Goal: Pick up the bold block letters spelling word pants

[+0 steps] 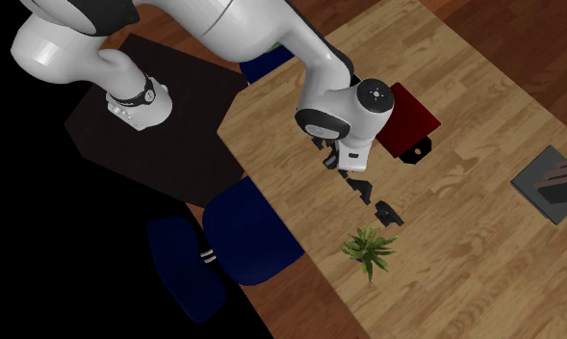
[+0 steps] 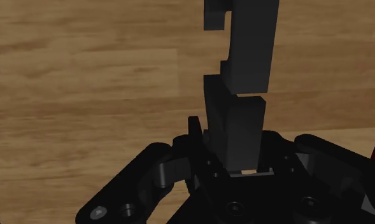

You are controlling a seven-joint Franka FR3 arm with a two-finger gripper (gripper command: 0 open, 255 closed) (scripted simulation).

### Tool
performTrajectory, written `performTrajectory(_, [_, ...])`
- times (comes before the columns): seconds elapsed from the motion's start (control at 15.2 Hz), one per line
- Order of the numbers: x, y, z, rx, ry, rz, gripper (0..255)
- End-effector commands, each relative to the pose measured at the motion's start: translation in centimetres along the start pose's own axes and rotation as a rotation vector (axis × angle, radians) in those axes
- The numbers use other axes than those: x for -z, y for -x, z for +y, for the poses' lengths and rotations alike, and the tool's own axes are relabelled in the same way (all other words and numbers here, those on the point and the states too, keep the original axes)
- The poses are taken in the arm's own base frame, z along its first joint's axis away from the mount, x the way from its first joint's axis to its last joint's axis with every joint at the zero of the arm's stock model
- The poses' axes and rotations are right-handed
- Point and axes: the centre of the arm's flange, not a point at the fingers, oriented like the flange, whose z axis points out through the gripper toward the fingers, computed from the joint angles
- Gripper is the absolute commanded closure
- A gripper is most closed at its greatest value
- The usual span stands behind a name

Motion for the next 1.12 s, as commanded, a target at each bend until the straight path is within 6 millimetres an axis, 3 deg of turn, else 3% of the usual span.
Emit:
performTrajectory(0.0, [0.0, 0.0, 0.0, 0.0, 0.0, 0.0, 255])
performTrajectory(0.46, [0.0, 0.0, 0.0, 0.0, 0.0, 0.0, 255])
performTrajectory(1.06, [4.7, -0.2, 0.0, 0.0, 0.0, 0.0, 255])
